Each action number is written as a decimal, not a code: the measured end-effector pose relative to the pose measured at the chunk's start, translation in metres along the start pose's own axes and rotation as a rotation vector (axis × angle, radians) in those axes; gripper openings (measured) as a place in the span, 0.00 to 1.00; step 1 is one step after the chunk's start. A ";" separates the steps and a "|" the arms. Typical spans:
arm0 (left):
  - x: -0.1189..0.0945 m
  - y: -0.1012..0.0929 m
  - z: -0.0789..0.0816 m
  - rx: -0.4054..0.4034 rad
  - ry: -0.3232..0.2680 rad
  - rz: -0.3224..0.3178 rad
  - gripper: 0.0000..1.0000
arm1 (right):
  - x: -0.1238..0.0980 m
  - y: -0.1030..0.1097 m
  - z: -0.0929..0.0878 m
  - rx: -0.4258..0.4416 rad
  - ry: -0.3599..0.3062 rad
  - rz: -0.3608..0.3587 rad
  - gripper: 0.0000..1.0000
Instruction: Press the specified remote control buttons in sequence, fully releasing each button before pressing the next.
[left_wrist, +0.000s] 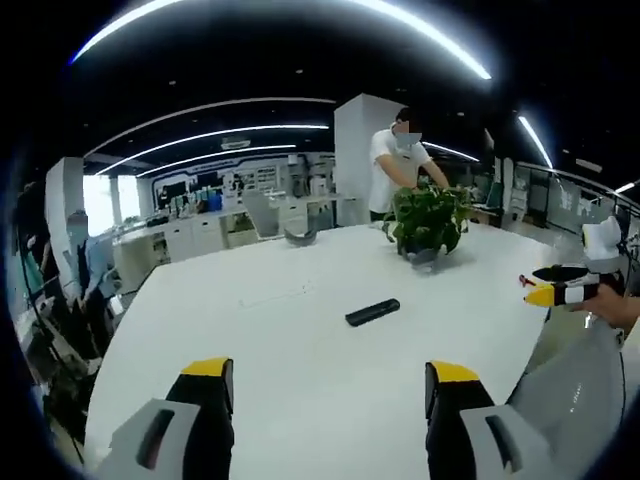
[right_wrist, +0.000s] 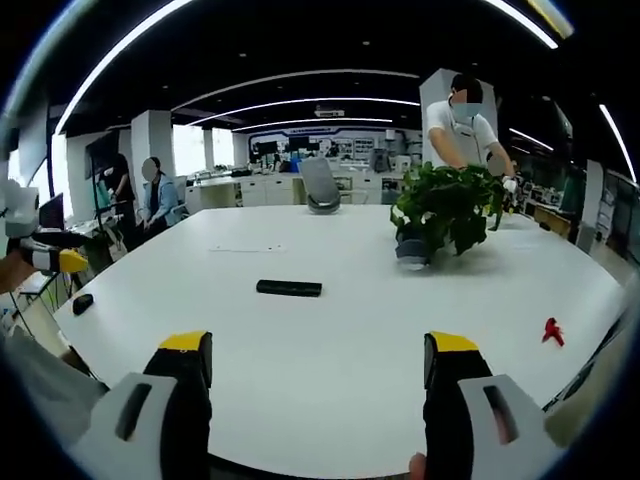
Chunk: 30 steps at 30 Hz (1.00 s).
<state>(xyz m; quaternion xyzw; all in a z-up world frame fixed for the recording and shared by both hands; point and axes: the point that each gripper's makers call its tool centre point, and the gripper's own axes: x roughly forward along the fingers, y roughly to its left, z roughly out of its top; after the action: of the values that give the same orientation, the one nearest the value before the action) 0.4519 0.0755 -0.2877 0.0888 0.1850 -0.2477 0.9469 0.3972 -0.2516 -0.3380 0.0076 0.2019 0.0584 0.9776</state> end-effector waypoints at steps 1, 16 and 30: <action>0.005 -0.001 0.007 0.006 -0.004 -0.009 0.81 | 0.000 0.002 0.002 0.011 -0.012 0.014 0.90; 0.105 -0.049 0.066 0.210 0.090 -0.318 0.71 | 0.001 -0.003 -0.004 0.018 0.024 -0.003 0.87; 0.174 -0.056 0.085 0.328 0.176 -0.445 0.63 | 0.002 -0.010 -0.013 0.013 0.065 -0.036 0.82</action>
<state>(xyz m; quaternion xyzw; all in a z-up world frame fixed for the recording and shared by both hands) 0.5903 -0.0707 -0.2823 0.2191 0.2391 -0.4674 0.8224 0.3953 -0.2615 -0.3513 0.0082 0.2338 0.0395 0.9714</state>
